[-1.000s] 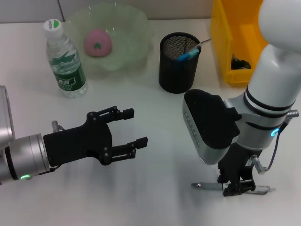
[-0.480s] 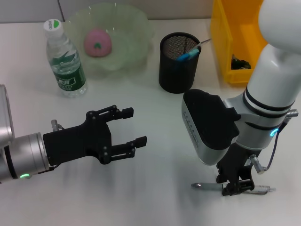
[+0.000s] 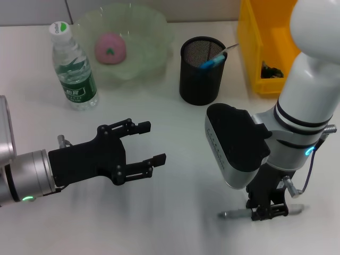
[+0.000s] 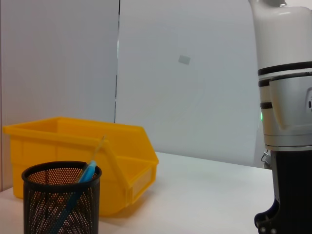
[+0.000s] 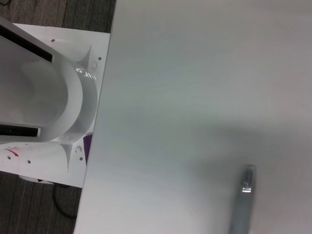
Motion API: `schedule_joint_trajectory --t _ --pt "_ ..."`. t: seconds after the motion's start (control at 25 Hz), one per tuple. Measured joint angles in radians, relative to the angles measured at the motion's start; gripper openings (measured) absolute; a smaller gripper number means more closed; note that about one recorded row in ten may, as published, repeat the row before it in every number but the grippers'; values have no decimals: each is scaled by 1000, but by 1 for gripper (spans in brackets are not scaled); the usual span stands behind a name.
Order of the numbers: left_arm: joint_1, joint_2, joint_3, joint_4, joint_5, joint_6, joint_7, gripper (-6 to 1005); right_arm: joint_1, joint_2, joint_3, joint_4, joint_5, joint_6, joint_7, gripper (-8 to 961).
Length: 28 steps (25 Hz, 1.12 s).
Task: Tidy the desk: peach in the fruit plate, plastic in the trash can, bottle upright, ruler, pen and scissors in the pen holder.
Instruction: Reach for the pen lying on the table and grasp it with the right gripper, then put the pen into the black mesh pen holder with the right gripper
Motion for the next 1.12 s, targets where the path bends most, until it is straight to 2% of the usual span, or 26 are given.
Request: schedule_joint_trajectory --t 0.36,0.6,0.96,1.08,1.12 --pt "0 0 -1 1 0 0 0 772 0 0 2 -13 0 -4 0 124" --pt "0 0 -2 4 0 0 0 772 3 -2 35 -22 -16 -13 -2 124" --pt "-2 0 -3 5 -10 0 0 772 9 -9 163 -28 -47 -24 -48 123" --pt "-3 1 -3 5 -20 0 0 772 1 -9 222 -29 -50 -25 -76 123" --pt "-3 1 -3 5 -20 0 0 772 -8 -9 270 -29 -50 -24 -98 123"
